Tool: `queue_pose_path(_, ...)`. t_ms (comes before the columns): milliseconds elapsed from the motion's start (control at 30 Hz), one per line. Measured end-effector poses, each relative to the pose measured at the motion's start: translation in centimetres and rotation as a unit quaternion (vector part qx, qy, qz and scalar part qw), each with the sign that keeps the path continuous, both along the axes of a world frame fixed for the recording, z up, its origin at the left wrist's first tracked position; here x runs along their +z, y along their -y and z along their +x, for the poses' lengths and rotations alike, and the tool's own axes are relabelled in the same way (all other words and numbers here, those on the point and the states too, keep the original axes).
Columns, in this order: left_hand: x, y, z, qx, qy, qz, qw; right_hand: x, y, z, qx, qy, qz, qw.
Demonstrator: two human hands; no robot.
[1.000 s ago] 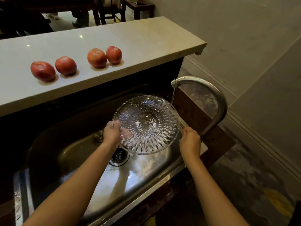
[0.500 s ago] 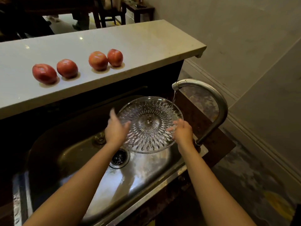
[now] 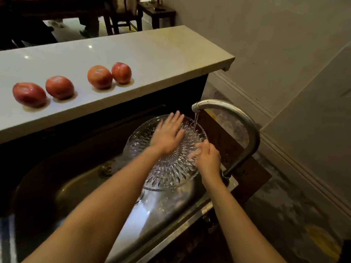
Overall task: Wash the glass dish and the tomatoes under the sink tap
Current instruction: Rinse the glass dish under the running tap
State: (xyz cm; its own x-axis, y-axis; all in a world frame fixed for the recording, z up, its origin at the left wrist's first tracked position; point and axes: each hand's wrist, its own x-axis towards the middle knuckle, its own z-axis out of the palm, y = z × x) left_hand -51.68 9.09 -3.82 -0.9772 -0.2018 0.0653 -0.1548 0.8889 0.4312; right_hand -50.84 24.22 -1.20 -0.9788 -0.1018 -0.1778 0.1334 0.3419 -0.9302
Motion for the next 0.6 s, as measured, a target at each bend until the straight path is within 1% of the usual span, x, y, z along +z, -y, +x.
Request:
queue_pose_path(67,0.0,2.0,1.0,0.021,0.027,-0.014,0.999,0.2,0.1,-0.4,-0.027,-0.001,-0.018,0.999)
queue_pose_path(133,-0.4,2.9,3.7,0.044,0.054,-0.013,0.998,0.6,0.2,-1.0,-0.057,-0.014,-0.027,0.998)
queue_pose_path(167,-0.8,2.4,5.4,0.04,0.057,-0.015,0.997,0.8,0.4,-1.3,-0.063,-0.026,-0.021,0.997)
queue_pose_path(200,-1.0,1.4,7.0,0.022,0.051,-0.015,0.998,0.9,0.6,-1.6,-0.063,-0.036,-0.013,0.997)
queue_pose_path(267,-0.9,-1.7,8.2,-0.044,0.021,-0.001,0.999,1.0,1.1,-1.7,-0.053,-0.036,0.003,0.998)
queue_pose_path(333,0.0,-3.7,6.3,-0.083,0.006,-0.005,0.997,0.8,1.6,-1.5,-0.038,-0.012,0.001,0.999)
queue_pose_path(400,1.2,-3.8,3.0,-0.047,-0.006,-0.033,0.998,0.8,1.9,-1.1,-0.029,0.0,-0.006,1.0)
queue_pose_path(467,1.9,-2.5,0.3,0.0,0.007,-0.028,1.0,0.8,1.9,-0.8,-0.021,-0.02,-0.009,1.0)
queue_pose_path(500,1.9,-1.5,-0.5,0.007,0.013,-0.022,1.0,0.9,1.8,-0.7,-0.021,-0.028,-0.012,0.999)
queue_pose_path(600,1.3,1.5,-0.2,0.021,0.031,-0.024,0.999,1.3,1.3,-1.2,-0.05,-0.022,-0.022,0.998)
